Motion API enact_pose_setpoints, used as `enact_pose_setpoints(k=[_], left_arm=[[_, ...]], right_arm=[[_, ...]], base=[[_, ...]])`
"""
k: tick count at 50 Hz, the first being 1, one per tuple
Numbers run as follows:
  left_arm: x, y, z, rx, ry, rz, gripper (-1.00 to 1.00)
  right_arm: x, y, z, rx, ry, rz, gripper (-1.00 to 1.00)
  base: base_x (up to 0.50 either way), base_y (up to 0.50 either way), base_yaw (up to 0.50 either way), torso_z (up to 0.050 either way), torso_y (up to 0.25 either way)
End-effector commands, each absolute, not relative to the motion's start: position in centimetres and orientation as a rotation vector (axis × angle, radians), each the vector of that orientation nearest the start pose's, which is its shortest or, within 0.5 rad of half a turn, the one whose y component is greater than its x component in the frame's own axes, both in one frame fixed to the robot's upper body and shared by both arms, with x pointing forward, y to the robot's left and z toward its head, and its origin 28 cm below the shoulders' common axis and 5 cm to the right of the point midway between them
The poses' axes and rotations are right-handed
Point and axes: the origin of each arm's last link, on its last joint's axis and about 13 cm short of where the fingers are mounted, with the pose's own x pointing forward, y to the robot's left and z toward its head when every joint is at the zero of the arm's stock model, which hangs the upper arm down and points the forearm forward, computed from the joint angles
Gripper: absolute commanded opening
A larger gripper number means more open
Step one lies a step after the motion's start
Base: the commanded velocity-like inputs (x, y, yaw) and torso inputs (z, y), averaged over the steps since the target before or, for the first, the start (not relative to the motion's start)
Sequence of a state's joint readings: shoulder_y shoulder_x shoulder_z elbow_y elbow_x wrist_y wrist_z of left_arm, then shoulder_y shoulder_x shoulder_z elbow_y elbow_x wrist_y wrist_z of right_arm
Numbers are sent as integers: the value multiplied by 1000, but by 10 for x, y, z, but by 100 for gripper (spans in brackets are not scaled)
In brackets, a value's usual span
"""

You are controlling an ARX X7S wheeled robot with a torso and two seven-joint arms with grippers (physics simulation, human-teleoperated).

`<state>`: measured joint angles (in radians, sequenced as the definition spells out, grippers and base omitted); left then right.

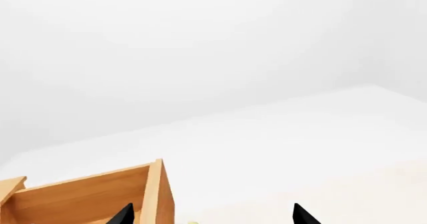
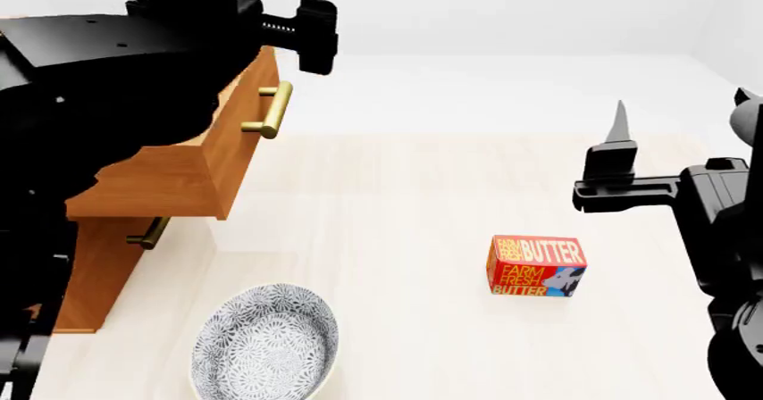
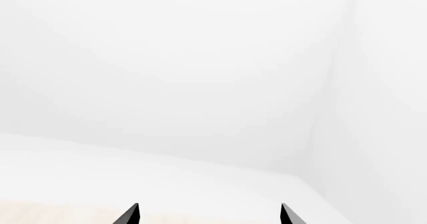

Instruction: Put the chocolate pudding in the top drawer of the cabinet and close it.

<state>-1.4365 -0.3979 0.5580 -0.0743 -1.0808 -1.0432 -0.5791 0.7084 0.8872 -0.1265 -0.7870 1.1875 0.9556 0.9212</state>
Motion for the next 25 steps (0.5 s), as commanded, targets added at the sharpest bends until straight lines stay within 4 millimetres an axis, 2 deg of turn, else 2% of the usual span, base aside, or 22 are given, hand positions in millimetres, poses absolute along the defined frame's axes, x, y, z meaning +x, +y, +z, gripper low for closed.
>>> enact_pose_setpoints(k=[1, 15, 25], left_arm=[[320, 158, 319, 172, 43, -253, 100], [335, 123, 297, 198, 110, -280, 100], [350, 105, 278, 211, 162, -277, 100]], right_arm=[[198, -159, 256, -250, -201, -176, 100], [198, -163, 254, -241, -198, -183, 100], [197, -167, 250, -241, -191, -192, 100]], base=[[0, 0, 0, 0, 0], [0, 0, 0, 0, 0], [0, 0, 0, 0, 0]])
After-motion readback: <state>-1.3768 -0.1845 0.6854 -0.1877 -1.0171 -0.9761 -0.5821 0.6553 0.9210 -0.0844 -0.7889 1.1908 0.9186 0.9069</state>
